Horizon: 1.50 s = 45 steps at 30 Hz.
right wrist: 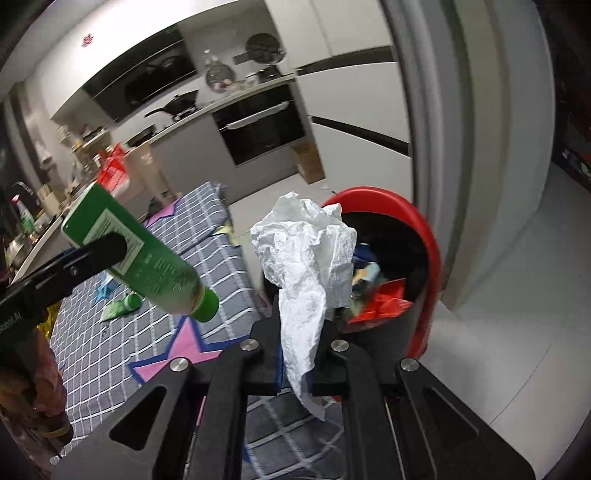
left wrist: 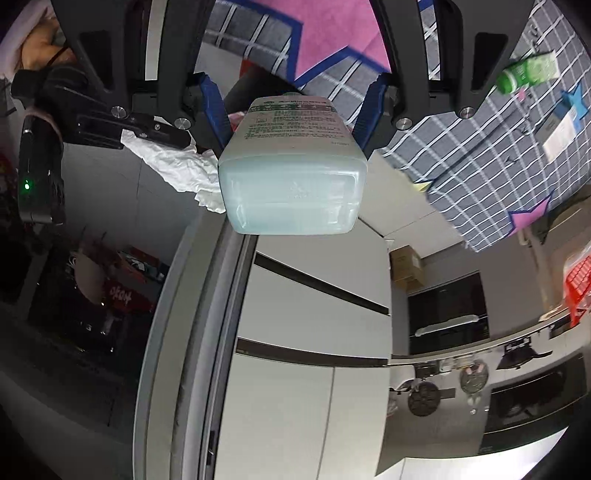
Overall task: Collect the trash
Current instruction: 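Carry the detergent bottle and tissue over the black bin with both tools, then open both tools to drop the bottle and tissue into the bin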
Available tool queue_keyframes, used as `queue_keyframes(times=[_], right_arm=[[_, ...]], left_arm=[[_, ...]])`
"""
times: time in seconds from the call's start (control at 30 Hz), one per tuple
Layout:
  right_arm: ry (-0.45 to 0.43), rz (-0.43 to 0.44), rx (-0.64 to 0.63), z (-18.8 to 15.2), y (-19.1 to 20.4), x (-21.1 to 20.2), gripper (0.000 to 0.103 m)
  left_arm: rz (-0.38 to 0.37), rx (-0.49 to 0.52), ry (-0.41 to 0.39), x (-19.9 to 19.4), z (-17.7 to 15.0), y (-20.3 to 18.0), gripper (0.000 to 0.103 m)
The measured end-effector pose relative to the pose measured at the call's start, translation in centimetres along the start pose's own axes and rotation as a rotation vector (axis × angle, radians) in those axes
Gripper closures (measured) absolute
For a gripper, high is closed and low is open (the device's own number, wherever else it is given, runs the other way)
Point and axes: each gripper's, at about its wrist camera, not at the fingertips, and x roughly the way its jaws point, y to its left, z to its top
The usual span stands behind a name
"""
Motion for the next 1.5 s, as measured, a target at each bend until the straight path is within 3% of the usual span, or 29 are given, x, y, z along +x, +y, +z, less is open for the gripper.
queue_keyframes(times=[0.23,0.47,0.87,1.0,1.17,1.5], right_arm=[[0.009,-0.023,0.04,0.6,-3.0,0.7,0.095],[0.045,-0.027,0.042,1.7,-4.5,3.1,0.095],[0.123,-0.014,0.036,3.5,-6.2,7.9,0.094],[0.153,0.012,0.021,3.6,-6.1,8.8,0.092],[0.149,0.016,0.028,3.7,-6.2,8.7,0.061],[0.111,0.028,0.074,3.0,-5.9,5.8,0.056]], left_arm=[[-0.007,0.017,0.05,5.3,1.2,-3.0,0.0],[0.016,0.019,0.125,10.1,0.8,-3.6,0.0],[0.062,0.047,0.194,14.5,-0.9,-3.9,0.0],[0.09,0.043,0.203,14.8,-1.3,-3.7,0.0],[0.1,0.023,0.169,13.6,-1.1,-3.1,0.0],[0.121,-0.027,0.145,9.4,-2.0,-1.8,0.0]])
